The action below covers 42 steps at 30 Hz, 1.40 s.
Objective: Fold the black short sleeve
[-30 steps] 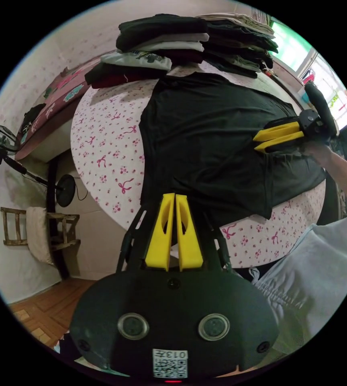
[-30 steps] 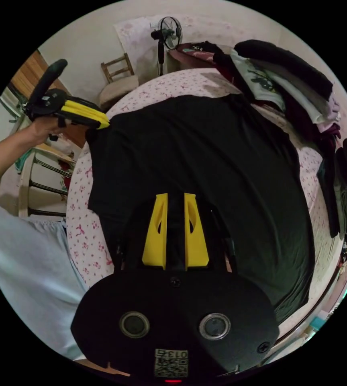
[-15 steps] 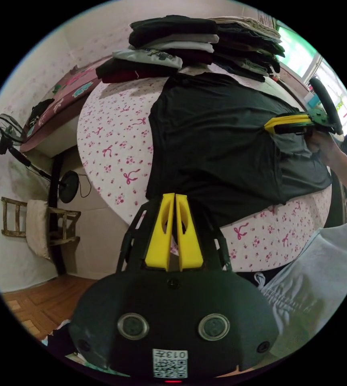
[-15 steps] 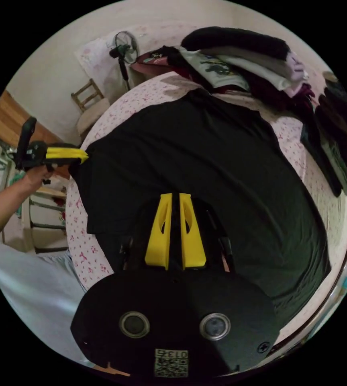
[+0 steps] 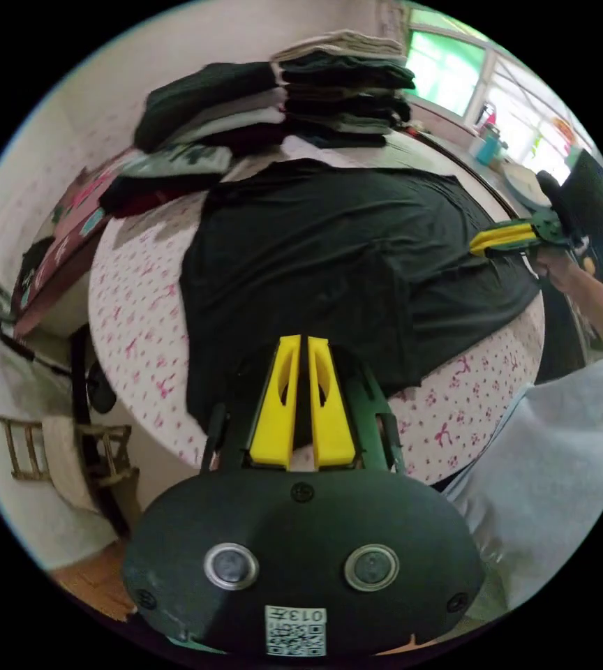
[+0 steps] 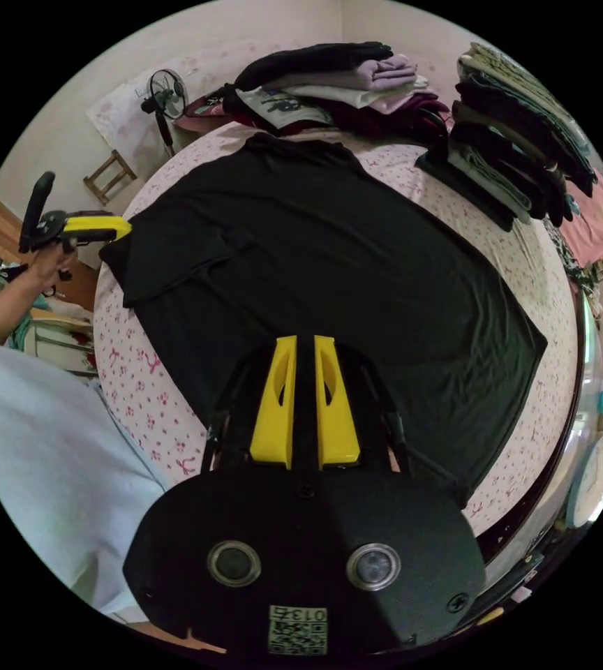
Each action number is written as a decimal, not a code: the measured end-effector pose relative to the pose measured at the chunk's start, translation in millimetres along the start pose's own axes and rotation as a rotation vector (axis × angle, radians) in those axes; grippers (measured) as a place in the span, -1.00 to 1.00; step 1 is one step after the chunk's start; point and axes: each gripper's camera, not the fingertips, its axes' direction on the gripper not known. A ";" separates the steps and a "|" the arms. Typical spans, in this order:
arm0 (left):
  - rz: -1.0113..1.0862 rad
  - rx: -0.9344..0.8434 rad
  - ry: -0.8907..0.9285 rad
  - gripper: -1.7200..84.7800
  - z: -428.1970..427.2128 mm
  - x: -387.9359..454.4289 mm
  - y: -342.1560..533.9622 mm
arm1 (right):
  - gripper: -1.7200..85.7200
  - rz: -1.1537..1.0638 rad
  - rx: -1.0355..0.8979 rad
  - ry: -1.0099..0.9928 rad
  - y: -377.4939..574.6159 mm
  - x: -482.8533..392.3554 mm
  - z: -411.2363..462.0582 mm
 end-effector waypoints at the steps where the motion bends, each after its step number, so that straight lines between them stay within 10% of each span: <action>1: 0.044 0.003 0.016 -0.89 6.3 11.8 -14.0 | -0.84 -0.009 -0.006 -0.008 1.6 0.0 0.6; 16: 0.206 -0.076 0.000 -0.94 48.4 63.7 -85.5 | -0.95 -0.079 0.009 -0.015 32.4 0.8 -4.7; 42: -0.230 -0.145 -0.104 -0.96 32.1 -1.1 25.9 | -0.87 0.662 -0.014 0.204 246.0 178.0 -76.5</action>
